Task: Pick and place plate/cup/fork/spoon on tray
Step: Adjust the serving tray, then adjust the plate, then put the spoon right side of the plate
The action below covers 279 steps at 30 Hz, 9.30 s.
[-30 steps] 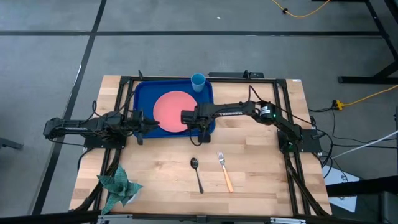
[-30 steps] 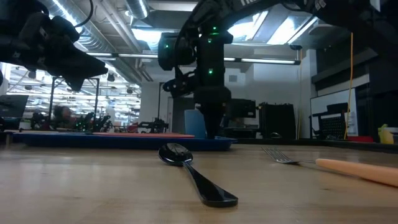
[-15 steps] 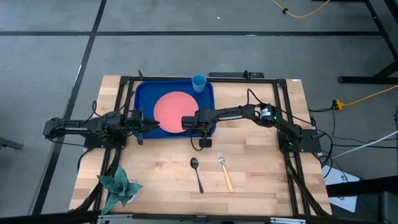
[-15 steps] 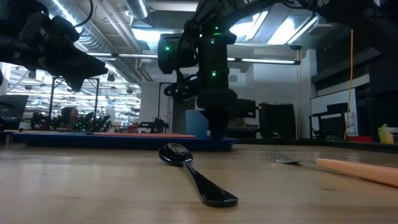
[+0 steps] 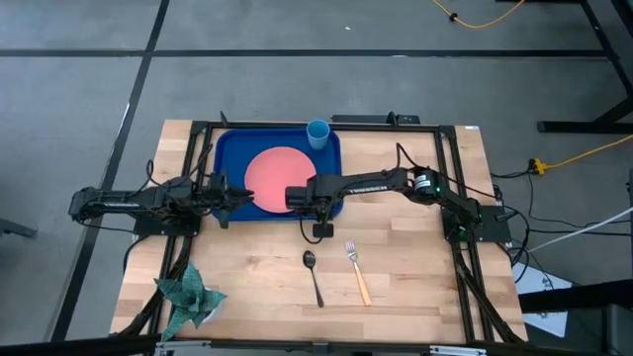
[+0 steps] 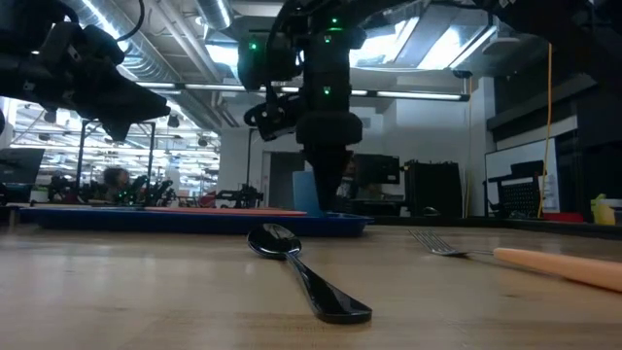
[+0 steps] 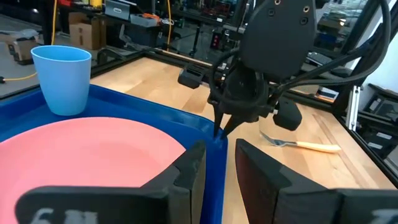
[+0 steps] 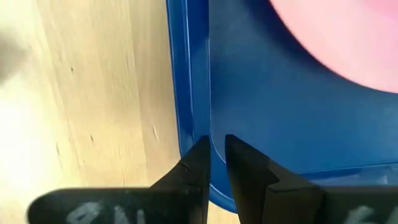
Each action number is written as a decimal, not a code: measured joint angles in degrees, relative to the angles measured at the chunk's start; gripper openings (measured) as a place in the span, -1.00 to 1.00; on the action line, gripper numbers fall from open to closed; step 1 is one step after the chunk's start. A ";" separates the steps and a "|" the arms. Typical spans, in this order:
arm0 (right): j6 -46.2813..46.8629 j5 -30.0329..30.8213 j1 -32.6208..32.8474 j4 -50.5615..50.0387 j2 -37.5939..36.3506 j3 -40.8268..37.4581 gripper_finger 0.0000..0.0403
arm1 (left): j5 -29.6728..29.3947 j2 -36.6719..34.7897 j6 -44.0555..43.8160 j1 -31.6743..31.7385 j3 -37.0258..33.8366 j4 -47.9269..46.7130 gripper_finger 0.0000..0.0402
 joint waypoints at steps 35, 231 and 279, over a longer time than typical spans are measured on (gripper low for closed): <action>-6.00 4.25 -13.05 7.98 0.59 -2.43 -0.73 | -0.02 0.00 1.49 0.00 0.00 0.03 -0.60; 97.55 1.23 22.26 8.03 10.23 9.17 -0.73 | 2.19 -0.15 10.54 -0.02 -0.02 2.58 -0.60; 70.53 3.36 -9.94 -2.39 8.48 17.91 -0.99 | 2.19 -0.15 10.29 0.00 -0.02 1.12 -0.60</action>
